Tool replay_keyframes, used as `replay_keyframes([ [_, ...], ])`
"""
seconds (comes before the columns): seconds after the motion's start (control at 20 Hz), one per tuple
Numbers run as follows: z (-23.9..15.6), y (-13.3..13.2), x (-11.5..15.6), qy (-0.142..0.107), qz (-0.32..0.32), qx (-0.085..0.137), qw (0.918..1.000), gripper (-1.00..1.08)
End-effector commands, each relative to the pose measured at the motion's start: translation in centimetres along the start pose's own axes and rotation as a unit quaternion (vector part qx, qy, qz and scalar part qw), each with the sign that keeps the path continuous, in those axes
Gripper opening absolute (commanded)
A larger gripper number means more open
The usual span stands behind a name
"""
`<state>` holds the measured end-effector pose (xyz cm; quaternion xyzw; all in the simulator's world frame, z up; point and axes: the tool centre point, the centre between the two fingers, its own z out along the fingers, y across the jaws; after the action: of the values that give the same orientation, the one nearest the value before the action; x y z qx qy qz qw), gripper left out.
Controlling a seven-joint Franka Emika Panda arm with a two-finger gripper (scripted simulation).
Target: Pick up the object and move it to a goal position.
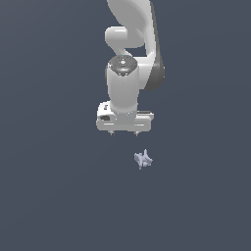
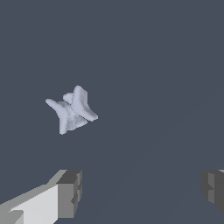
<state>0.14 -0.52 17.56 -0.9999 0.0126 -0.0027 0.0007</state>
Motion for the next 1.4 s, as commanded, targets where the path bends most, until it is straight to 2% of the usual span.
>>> replay_keyframes([
  [0.0,0.0,0.0,0.0,0.000,0.000,0.000,1.0000,1.00],
  [0.5,-0.4,1.5,0.8,0.008,0.003,-0.013,0.9999,1.00],
  [0.75,-0.2,1.3,0.9,0.008,-0.001,-0.013,0.9999,1.00],
  [1.05,1.1,-0.2,1.8,0.006,-0.036,-0.013,0.9993,1.00],
  [1.35,3.8,-3.4,3.3,0.002,-0.104,-0.011,0.9945,1.00],
])
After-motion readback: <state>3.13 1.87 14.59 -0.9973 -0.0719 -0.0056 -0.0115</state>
